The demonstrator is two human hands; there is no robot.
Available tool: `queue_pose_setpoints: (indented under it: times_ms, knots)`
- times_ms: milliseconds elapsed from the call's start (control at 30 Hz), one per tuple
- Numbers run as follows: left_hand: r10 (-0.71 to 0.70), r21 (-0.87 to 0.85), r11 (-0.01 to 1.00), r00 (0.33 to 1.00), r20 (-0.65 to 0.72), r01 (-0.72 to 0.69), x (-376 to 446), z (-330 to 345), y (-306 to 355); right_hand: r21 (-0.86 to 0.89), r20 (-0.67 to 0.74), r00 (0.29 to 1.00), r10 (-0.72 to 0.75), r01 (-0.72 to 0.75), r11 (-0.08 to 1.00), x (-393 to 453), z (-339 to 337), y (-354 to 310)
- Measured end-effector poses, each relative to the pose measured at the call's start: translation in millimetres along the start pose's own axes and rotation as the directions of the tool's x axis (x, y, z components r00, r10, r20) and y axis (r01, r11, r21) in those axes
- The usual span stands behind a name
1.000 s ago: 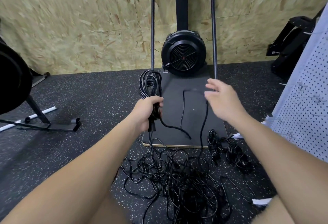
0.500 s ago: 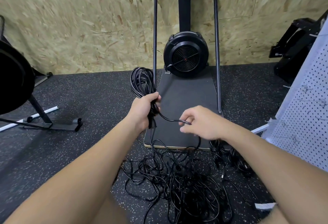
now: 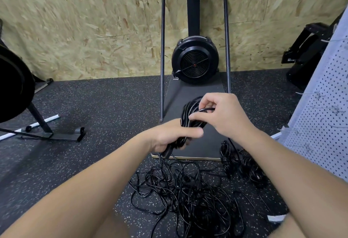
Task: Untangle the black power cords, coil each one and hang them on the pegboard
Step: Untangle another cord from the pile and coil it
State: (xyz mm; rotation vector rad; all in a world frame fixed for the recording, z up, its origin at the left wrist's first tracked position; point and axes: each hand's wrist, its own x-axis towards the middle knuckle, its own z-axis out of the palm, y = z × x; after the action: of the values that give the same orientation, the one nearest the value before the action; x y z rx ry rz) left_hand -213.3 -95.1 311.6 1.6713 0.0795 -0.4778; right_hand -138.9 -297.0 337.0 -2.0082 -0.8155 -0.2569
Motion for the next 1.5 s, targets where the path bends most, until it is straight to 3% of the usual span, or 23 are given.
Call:
queue_pose_setpoints:
  times_ms: [100, 167, 233, 300, 400, 500, 633, 700, 800, 867, 1000, 1100, 1167, 1300, 1400, 1500]
  knots:
    - [-0.007, 0.084, 0.996, 1.000, -0.003, 0.008, 1, 9, -3, -0.267, -0.021, 0.995, -0.101, 0.092, 0.959, -1, -1, -2]
    - [-0.021, 0.014, 1.000, 1.000, 0.016, 0.021, -1, 12, -3, -0.278, -0.019, 0.988, -0.153, 0.142, 0.950, 0, -1, -3]
    - [0.009, -0.016, 1.000, 0.999, 0.038, -0.008, -3, 14, -1, -0.185, -0.014, 0.993, -0.114, 0.109, 0.977, 2, -1, 2]
    - [0.058, -0.005, 0.998, 0.997, 0.044, -0.058, -4, 14, -3, -0.127, 0.053, 0.997, 0.049, -0.042, 0.991, 2, -2, 9]
    - [0.120, 0.061, 0.991, 0.991, 0.052, -0.123, -5, 14, -9, -0.019, 0.210, 0.946, 0.246, -0.247, 0.969, -2, -4, 14]
    - [0.117, 0.110, 0.986, 0.990, 0.073, -0.125, -6, 15, -10, 0.149, 0.197, 0.952, 0.235, -0.266, 0.952, -2, -3, 13]
    - [0.056, -0.060, 0.997, 0.979, 0.196, -0.045, -8, 21, -6, 0.196, 0.125, 0.954, 0.271, -0.291, 0.936, 1, 0, 9]
    - [0.054, -0.107, 0.994, 0.963, 0.262, -0.026, -7, 21, -5, 0.335, 0.126, 0.949, 0.287, -0.314, 0.888, 2, 1, 9]
    - [0.087, -0.193, 0.981, 0.915, 0.394, -0.010, -10, 22, -3, 0.609, 0.196, 0.918, 0.345, -0.390, 0.691, 4, 3, 6]
    - [0.097, -0.250, 0.968, 0.899, 0.427, 0.014, -11, 28, -7, 0.644, 0.248, 0.908, 0.339, -0.416, 0.643, 5, 3, 3]
    - [0.114, -0.312, 0.950, 0.958, 0.263, -0.027, -6, 42, -10, 0.599, 0.168, 0.887, 0.431, -0.438, 0.670, 7, -2, 0]
    - [0.174, -0.151, 0.973, 0.985, 0.000, -0.172, 0, 48, -7, 0.474, -0.031, 0.880, 0.474, -0.405, 0.782, 11, -2, 4]
    - [0.232, -0.068, 0.970, 0.971, -0.058, -0.235, -1, 53, -7, 0.429, -0.089, 0.872, 0.481, -0.403, 0.808, 13, -1, 4]
    - [0.181, -0.114, 0.979, 0.981, 0.076, -0.172, -10, 46, -4, 0.524, 0.009, 0.838, 0.546, -0.469, 0.711, 11, -1, 5]
    - [0.136, -0.230, 0.969, 0.968, 0.211, -0.086, -13, 39, -2, 0.533, 0.051, 0.838, 0.543, -0.483, 0.695, 10, -1, 4]
    - [0.066, -0.211, 0.977, 0.931, 0.360, 0.012, -16, 38, -1, 0.546, 0.071, 0.851, 0.521, -0.470, 0.693, 9, 2, -1]
